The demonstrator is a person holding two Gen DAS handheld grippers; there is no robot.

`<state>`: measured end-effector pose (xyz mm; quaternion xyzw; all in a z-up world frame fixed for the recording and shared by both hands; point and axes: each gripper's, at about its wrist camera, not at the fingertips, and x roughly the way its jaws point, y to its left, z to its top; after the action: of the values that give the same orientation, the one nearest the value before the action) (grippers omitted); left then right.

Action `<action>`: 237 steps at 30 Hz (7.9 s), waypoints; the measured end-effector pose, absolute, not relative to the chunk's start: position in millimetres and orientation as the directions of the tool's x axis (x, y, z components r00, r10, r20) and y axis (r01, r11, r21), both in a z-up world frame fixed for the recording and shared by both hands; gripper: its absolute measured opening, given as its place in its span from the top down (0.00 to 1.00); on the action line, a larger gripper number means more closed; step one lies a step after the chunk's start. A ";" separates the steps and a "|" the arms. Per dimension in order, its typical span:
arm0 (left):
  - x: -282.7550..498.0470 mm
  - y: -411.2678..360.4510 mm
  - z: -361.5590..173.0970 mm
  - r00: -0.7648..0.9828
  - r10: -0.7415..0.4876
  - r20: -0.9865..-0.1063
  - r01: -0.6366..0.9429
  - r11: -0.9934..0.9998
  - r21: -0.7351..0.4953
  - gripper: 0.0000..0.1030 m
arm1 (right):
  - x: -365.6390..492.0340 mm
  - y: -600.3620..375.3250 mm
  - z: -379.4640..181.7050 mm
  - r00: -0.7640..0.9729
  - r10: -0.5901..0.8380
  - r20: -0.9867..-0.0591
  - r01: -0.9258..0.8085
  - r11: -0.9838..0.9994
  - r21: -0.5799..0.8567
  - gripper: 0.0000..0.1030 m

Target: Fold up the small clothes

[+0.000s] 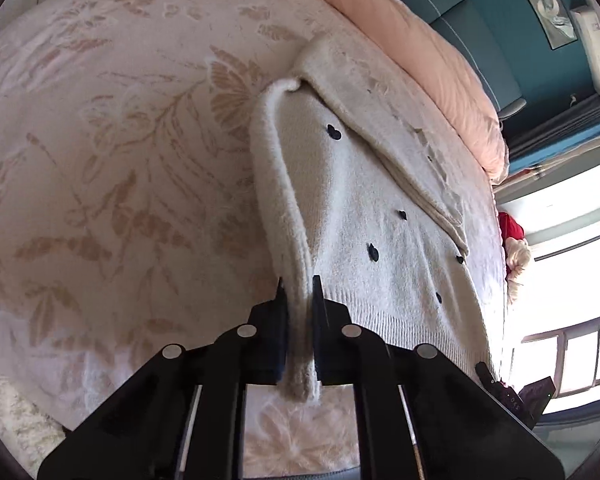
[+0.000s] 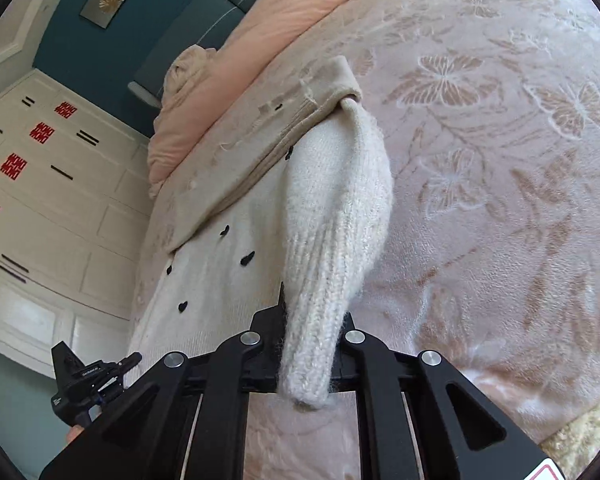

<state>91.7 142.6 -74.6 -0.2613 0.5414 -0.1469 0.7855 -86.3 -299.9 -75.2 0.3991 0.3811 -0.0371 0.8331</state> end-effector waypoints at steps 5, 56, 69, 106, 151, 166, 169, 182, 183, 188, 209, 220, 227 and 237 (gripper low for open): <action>35.8 167.0 -60.8 0.352 -0.519 -0.779 -0.021 0.827 -0.561 0.93 | -137.9 -286.7 -58.0 0.646 0.288 -0.707 0.299 0.757 0.581 0.91; 172.6 48.1 -114.2 0.355 -0.341 -0.870 0.207 0.937 -0.282 0.45 | -32.5 -359.0 -106.7 0.535 0.001 -0.845 0.463 0.836 0.294 0.35; 195.1 55.8 -18.0 0.499 -0.431 -0.752 0.226 0.902 -0.367 0.91 | -44.3 -377.1 10.0 0.755 -0.058 -0.653 0.380 0.851 0.363 0.95; 67.1 110.2 -107.9 0.399 -0.435 -0.807 -0.045 0.870 -0.491 0.71 | -150.5 -322.8 -98.5 0.568 0.008 -0.823 0.518 0.773 0.365 0.87; 103.7 86.6 -76.7 0.466 -0.321 -0.824 0.038 0.938 -0.344 0.37 | -72.9 -332.9 -48.2 0.570 -0.153 -0.807 0.473 0.865 0.170 0.51; 41.6 153.5 -133.0 0.421 -0.426 -0.801 -0.260 0.789 -0.557 0.29 | -168.0 -254.0 -99.2 0.530 0.061 -0.846 0.466 0.813 0.350 0.42; 52.5 148.2 -131.1 0.437 -0.435 -0.787 -0.253 0.781 -0.572 0.22 | -160.7 -269.3 -102.6 0.553 0.085 -0.829 0.493 0.768 0.408 0.38; 106.0 135.4 -139.3 0.413 -0.543 -0.731 -0.294 0.680 -0.672 0.45 | -122.0 -349.8 -140.0 0.649 0.120 -0.751 0.653 0.418 0.631 0.33; 108.6 135.6 -140.4 0.399 -0.557 -0.729 -0.300 0.671 -0.677 0.67 | -113.6 -350.4 -136.2 0.655 0.130 -0.744 0.639 0.430 0.638 0.44; 123.3 139.8 -100.0 0.429 -0.595 -0.679 -0.209 0.667 -0.716 0.80 | -65.9 -337.6 -53.8 0.719 0.160 -0.676 0.459 0.622 0.635 0.83; 4.5 225.3 -88.7 0.440 -0.392 -0.808 -0.144 0.857 -0.494 0.69 | -182.9 -308.0 -84.5 0.553 0.144 -0.821 0.521 0.709 0.475 0.67; 87.5 191.5 -28.3 0.575 -0.320 -0.753 -0.043 0.908 -0.418 0.45 | -95.5 -308.5 -53.4 0.546 0.007 -0.838 0.409 0.870 0.273 0.42; 127.0 147.0 -107.8 0.432 -0.279 -0.858 -0.101 0.930 -0.353 0.47 | -9.7 -274.2 -101.4 0.423 0.053 -0.905 0.290 0.938 0.191 0.63; 124.5 142.3 -124.5 0.442 -0.185 -0.878 -0.063 0.970 -0.236 0.55 | -42.6 -354.4 -131.8 0.425 0.104 -0.899 0.508 0.795 0.332 0.92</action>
<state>124.5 142.3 -124.5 -0.1174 0.5269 -0.0362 0.8410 -42.6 -354.4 -131.8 0.2940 0.5208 -0.1276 0.7912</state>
